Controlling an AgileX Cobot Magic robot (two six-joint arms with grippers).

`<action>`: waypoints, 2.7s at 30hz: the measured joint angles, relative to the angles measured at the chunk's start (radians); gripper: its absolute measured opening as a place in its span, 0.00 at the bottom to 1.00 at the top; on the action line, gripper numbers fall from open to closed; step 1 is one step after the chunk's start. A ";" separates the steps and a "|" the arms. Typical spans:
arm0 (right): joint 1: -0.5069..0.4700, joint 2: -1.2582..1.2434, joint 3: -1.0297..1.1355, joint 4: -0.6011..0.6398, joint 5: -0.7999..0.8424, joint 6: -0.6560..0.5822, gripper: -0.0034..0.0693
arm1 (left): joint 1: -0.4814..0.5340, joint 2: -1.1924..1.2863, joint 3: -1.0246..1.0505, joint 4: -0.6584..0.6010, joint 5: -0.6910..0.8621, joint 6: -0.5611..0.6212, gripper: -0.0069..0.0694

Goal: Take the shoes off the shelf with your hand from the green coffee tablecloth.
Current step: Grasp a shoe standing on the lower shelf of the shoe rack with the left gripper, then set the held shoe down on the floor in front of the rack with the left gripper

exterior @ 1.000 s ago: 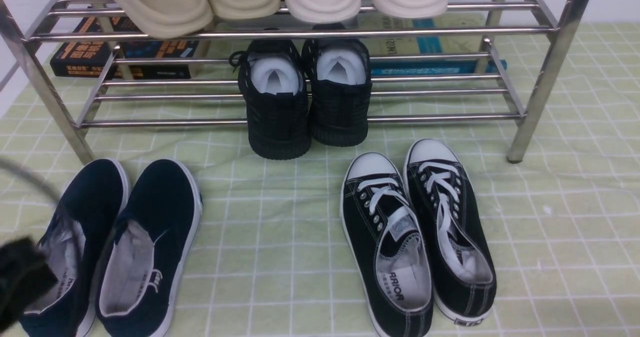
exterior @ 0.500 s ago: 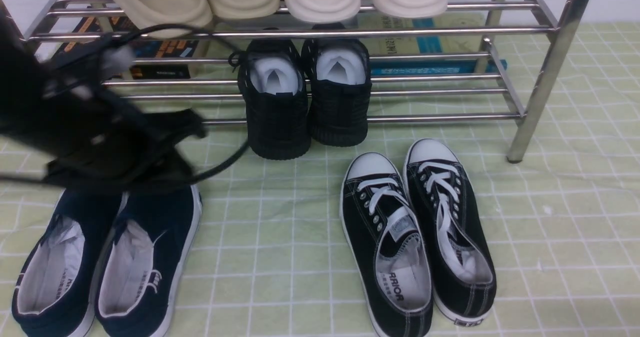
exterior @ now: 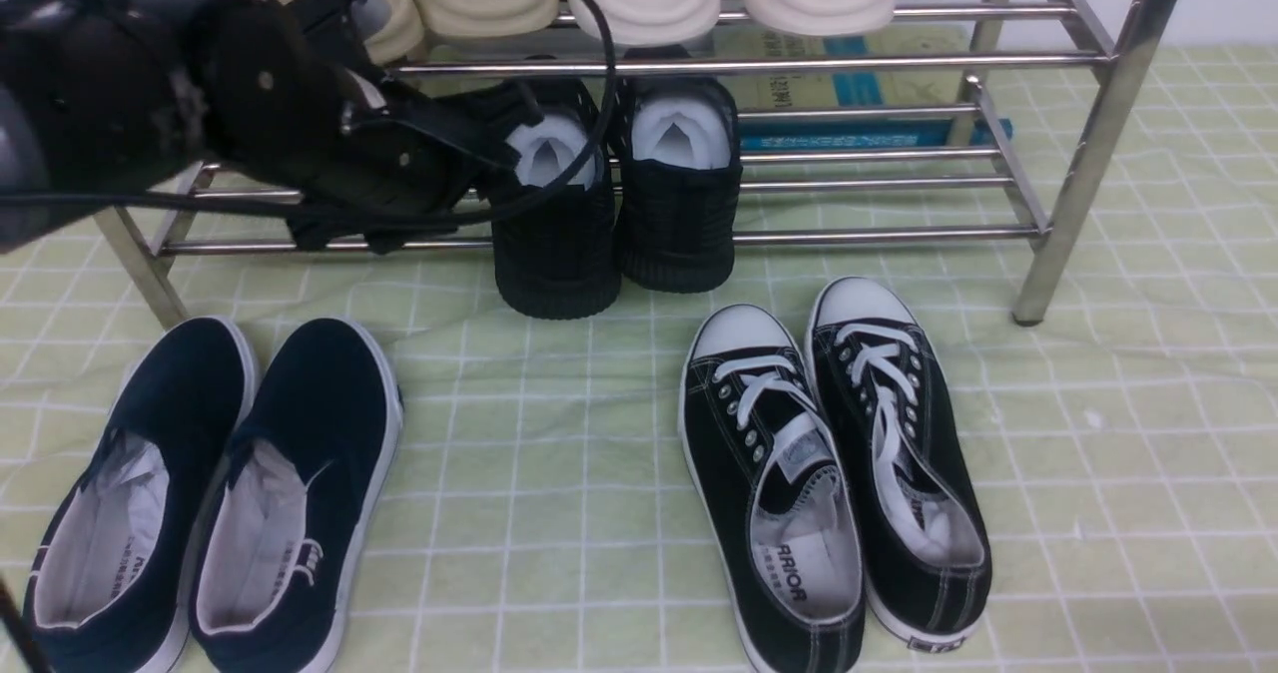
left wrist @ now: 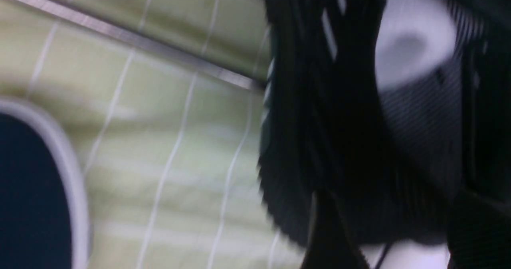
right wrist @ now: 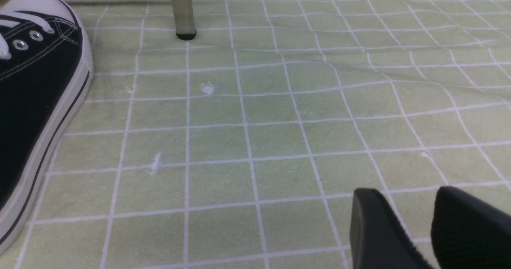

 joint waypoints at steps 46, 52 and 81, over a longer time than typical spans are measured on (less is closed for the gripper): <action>0.000 0.000 0.000 0.000 0.000 0.000 0.38 | 0.002 -0.180 0.036 0.051 0.341 0.041 0.12; 0.000 0.000 0.000 0.000 0.000 0.000 0.38 | 0.002 -0.317 0.227 0.046 0.295 0.040 0.12; 0.000 0.000 0.000 0.000 0.000 0.000 0.38 | 0.002 -0.339 0.630 -0.017 -0.044 0.050 0.15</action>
